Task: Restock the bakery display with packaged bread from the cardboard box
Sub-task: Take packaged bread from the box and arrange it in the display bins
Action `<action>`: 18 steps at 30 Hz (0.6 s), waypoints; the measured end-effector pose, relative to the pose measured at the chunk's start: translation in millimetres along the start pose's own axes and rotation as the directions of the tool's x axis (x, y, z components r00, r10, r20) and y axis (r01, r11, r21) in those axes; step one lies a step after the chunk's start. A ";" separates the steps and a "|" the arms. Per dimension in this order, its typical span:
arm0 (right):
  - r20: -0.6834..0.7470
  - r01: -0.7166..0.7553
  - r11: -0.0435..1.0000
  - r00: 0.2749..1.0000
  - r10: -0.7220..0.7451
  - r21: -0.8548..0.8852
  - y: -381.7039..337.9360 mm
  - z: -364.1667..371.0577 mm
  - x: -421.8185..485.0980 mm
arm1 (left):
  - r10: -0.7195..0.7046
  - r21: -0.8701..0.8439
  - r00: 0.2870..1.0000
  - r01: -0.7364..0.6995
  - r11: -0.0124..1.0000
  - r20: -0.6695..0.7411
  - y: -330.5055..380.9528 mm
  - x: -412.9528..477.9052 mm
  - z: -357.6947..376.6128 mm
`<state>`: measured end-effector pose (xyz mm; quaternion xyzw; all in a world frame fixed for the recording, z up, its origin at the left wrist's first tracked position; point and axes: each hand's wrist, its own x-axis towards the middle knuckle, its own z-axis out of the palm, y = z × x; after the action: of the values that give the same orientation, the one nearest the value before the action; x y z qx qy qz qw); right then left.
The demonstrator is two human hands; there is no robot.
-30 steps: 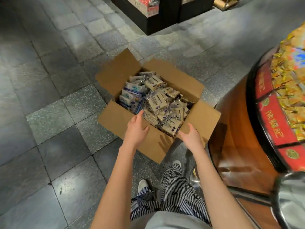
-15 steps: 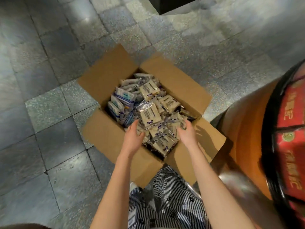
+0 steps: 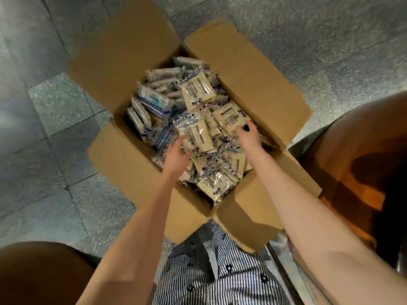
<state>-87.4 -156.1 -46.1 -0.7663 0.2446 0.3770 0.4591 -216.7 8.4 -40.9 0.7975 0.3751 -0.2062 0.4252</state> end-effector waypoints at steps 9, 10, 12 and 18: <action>0.010 -0.004 0.976 1.000 0.002 0.216 2.3 12.0 32.5 | -0.131 -0.435 0.991 0.116 0.893 -0.003 -9.1 36.3 25.8; 0.029 -0.040 0.962 0.999 0.033 0.271 0.9 12.6 31.1 | -0.143 -0.470 0.990 0.120 0.875 -0.013 -8.3 36.3 26.7; 0.079 -0.115 0.916 0.993 0.092 0.383 -1.9 11.9 28.7 | -0.177 -0.509 0.984 0.146 0.849 -0.011 -7.9 38.5 27.8; 0.132 -0.138 0.876 0.988 0.086 0.463 12.8 3.6 15.0 | -0.194 -0.632 0.979 0.190 0.751 0.062 0.8 42.1 28.4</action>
<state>-89.0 -159.2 -65.9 -0.5951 0.3476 0.3728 0.6213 -189.7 2.3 -83.6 0.5651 0.5039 -0.1072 0.6444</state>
